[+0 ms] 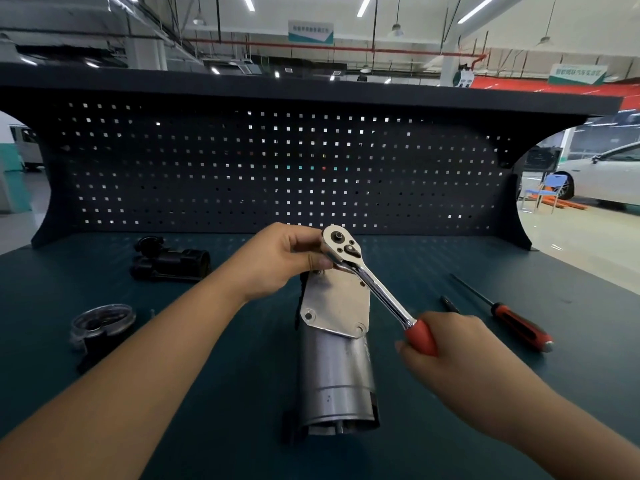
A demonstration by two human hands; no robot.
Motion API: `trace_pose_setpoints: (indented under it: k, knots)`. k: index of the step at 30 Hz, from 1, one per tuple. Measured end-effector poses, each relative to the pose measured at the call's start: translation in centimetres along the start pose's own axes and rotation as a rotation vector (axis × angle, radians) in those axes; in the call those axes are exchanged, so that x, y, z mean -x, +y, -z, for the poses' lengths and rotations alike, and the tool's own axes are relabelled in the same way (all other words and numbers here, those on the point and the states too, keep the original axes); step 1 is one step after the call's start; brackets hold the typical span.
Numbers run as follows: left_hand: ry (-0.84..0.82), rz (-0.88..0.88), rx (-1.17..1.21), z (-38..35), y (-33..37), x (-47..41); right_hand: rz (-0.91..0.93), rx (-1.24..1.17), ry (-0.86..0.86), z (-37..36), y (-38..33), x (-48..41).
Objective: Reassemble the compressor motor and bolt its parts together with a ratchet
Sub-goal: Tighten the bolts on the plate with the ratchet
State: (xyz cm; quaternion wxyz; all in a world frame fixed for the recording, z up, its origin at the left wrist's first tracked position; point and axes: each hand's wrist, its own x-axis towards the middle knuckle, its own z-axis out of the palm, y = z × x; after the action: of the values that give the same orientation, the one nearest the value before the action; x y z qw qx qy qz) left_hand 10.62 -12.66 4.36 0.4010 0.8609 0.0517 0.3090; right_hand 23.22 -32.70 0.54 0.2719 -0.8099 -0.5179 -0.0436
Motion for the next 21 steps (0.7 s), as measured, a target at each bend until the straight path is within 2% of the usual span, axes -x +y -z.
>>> trace_pose_setpoints:
  k: [6,11,15,21]
  knots:
    - [0.072,-0.044,-0.037,-0.6,0.2,0.3,-0.042,-0.066,0.028,-1.5,-1.1,1.1]
    - [0.193,-0.076,-0.044,-1.3,-0.3,0.4,-0.131,-0.246,-0.061,-3.1,-2.7,2.1]
    - [0.179,-0.085,0.071,-1.3,-0.4,0.4,-0.076,-0.108,-0.072,-1.6,-1.4,1.4]
    - [-0.005,-0.011,0.076,0.3,0.1,-0.1,0.053,0.142,-0.114,2.8,0.5,-2.2]
